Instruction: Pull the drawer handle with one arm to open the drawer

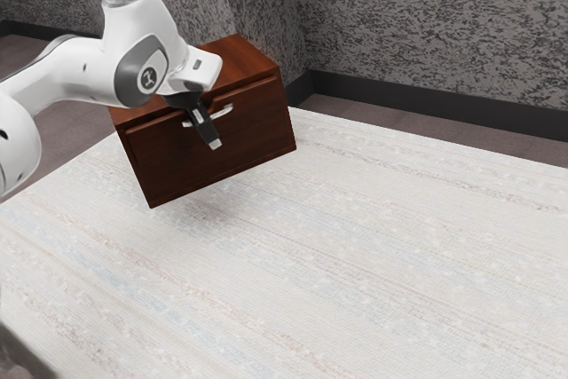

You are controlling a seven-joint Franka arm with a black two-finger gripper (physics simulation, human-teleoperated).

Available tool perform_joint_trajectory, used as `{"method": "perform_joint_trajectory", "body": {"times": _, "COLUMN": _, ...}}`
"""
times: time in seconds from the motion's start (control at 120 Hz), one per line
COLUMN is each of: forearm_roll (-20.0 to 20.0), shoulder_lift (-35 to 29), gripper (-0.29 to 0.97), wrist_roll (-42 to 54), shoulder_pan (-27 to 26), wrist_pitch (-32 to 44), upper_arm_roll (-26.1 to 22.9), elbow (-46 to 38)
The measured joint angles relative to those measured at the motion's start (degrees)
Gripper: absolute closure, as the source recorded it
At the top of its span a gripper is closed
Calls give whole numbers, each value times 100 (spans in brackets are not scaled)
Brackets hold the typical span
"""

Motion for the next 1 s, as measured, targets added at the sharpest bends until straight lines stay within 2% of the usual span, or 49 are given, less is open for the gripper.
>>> {"method": "perform_joint_trajectory", "body": {"times": 0.067, "forearm_roll": 1, "shoulder_lift": -81, "gripper": 23, "wrist_roll": -21, "shoulder_pan": -7, "wrist_pitch": 38, "upper_arm_roll": -1, "elbow": -116}}
{"method": "perform_joint_trajectory", "body": {"times": 0.125, "forearm_roll": 4, "shoulder_lift": -160, "gripper": 20, "wrist_roll": -44, "shoulder_pan": -15, "wrist_pitch": 84, "upper_arm_roll": -3, "elbow": -247}}
{"method": "perform_joint_trajectory", "body": {"times": 0.242, "forearm_roll": 13, "shoulder_lift": -314, "gripper": 10, "wrist_roll": -104, "shoulder_pan": -36, "wrist_pitch": 196, "upper_arm_roll": -6, "elbow": -532}}
{"method": "perform_joint_trajectory", "body": {"times": 0.35, "forearm_roll": 4, "shoulder_lift": -432, "gripper": 15, "wrist_roll": -161, "shoulder_pan": -49, "wrist_pitch": 272, "upper_arm_roll": -2, "elbow": -695}}
{"method": "perform_joint_trajectory", "body": {"times": 0.55, "forearm_roll": 5, "shoulder_lift": -589, "gripper": 9, "wrist_roll": -282, "shoulder_pan": -64, "wrist_pitch": 423, "upper_arm_roll": -9, "elbow": -966}}
{"method": "perform_joint_trajectory", "body": {"times": 0.792, "forearm_roll": -2, "shoulder_lift": -790, "gripper": 28, "wrist_roll": -422, "shoulder_pan": -91, "wrist_pitch": 526, "upper_arm_roll": -9, "elbow": -1185}}
{"method": "perform_joint_trajectory", "body": {"times": 1.0, "forearm_roll": -1, "shoulder_lift": -996, "gripper": 33, "wrist_roll": -552, "shoulder_pan": -117, "wrist_pitch": 628, "upper_arm_roll": -16, "elbow": -1454}}
